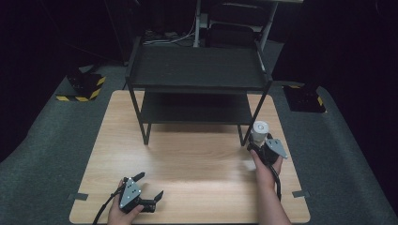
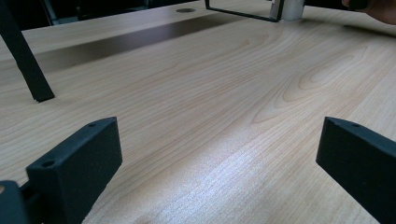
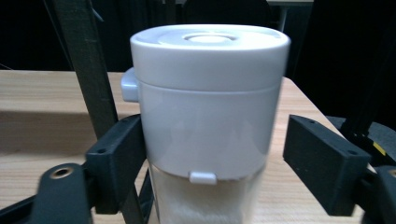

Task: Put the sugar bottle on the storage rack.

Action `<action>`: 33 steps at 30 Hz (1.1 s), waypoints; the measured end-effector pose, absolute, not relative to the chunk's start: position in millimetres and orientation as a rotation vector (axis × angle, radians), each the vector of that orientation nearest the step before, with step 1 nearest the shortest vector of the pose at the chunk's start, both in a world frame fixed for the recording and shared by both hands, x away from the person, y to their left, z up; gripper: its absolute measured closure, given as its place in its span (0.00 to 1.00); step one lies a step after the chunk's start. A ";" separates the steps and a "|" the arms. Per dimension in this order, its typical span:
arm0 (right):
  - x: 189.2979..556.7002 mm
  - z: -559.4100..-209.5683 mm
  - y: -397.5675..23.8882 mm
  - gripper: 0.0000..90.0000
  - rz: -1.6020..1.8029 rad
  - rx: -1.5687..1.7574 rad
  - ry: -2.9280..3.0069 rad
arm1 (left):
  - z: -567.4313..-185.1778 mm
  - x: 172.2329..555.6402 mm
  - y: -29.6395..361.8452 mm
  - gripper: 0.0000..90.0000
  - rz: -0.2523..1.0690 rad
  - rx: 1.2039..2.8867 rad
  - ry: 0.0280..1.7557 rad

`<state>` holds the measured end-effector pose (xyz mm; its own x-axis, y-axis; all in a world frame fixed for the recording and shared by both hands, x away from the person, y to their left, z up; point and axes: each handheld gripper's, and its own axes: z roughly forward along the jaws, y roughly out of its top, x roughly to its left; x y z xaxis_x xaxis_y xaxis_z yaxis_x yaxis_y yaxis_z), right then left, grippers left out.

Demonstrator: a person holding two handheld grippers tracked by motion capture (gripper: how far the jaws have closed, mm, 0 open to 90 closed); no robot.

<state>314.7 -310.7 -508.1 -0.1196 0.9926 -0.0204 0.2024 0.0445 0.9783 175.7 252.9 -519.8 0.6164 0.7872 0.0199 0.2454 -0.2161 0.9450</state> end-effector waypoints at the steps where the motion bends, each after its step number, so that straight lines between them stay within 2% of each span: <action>1: 315.8 -508.8 -310.0 0.28 1.164 1.270 1.464 | -519.8 175.6 252.9 0.01 0.627 1.763 0.843; 9: 321.5 -509.6 -313.8 0.33 1.188 1.261 1.477 | -519.8 175.7 252.9 0.01 0.627 1.763 0.842; 20: 316.3 -503.5 -313.6 0.34 1.162 1.261 1.487 | -520.0 175.6 252.9 0.01 0.628 1.763 0.841; 33: 278.1 -491.1 -321.0 0.34 1.187 1.238 1.493 | -519.8 175.2 252.4 0.01 0.632 1.764 0.842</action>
